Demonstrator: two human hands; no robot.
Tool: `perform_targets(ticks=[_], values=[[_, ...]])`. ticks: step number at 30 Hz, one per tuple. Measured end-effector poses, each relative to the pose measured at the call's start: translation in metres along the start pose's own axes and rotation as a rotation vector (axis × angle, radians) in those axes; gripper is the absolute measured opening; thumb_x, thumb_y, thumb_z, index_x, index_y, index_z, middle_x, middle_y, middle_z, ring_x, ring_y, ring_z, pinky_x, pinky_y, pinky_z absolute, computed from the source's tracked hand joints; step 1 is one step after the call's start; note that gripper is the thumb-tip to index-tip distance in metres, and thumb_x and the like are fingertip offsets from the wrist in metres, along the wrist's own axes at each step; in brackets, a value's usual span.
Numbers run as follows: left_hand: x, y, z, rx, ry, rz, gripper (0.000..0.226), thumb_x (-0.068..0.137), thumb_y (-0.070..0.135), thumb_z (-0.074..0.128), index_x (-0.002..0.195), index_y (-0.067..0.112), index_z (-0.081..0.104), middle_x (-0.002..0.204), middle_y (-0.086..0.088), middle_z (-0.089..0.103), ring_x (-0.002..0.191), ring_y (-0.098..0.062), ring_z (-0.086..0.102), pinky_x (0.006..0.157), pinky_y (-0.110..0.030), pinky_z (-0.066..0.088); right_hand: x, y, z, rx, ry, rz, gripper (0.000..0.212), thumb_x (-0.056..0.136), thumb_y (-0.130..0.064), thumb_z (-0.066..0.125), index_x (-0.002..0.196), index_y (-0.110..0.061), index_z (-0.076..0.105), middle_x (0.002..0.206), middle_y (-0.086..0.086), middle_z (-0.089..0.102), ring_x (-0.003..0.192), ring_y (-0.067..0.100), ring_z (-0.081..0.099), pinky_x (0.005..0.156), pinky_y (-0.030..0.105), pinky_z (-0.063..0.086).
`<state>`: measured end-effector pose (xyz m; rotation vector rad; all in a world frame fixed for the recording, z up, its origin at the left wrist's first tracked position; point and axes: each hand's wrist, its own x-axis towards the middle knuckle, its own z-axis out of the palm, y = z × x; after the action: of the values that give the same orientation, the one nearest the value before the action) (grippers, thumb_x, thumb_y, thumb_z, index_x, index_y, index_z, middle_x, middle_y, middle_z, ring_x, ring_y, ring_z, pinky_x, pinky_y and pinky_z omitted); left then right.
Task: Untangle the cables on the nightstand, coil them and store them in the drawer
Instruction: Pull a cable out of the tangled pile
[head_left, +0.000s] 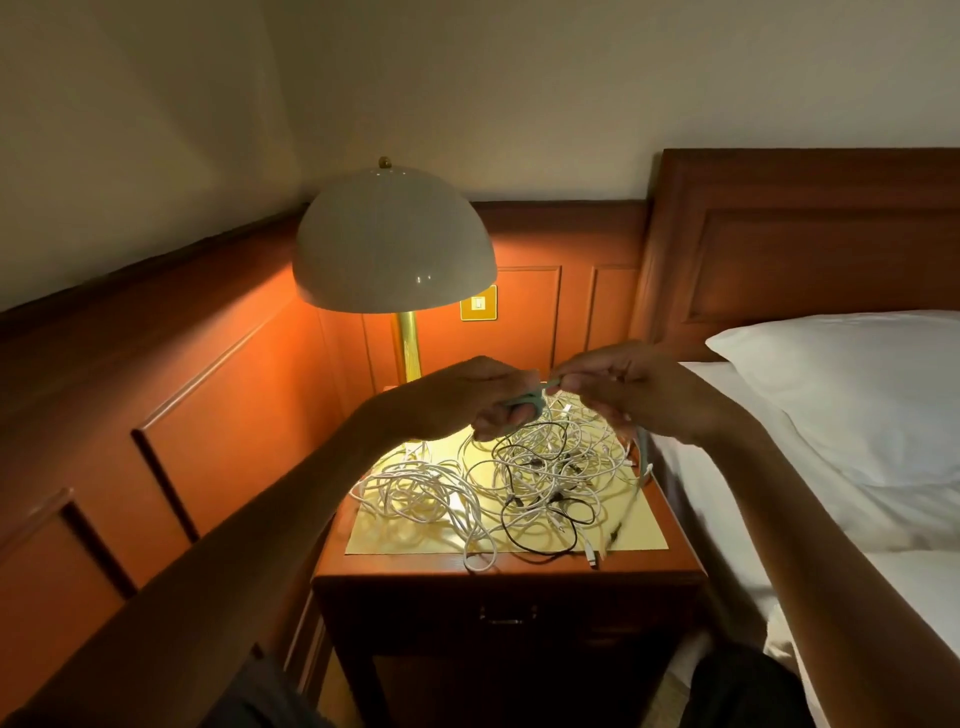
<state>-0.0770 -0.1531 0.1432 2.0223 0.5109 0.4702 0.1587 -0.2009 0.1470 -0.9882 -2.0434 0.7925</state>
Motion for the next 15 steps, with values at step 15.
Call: perform_targets(ticks=[15], values=[[0.042,0.039,0.034,-1.115,0.626,0.382,0.019,0.098,0.023,0.045,0.085,0.011,0.05,0.055,0.007,0.047,0.053,-0.004,0.048,0.059,-0.019,0.048,0.034,-0.021,0.07,0.675,0.628,0.129,0.037,0.104,-0.028,0.048,0.067,-0.02,0.052,0.052,-0.005,0.03,0.042,0.009,0.021,0.041,0.021,0.02]])
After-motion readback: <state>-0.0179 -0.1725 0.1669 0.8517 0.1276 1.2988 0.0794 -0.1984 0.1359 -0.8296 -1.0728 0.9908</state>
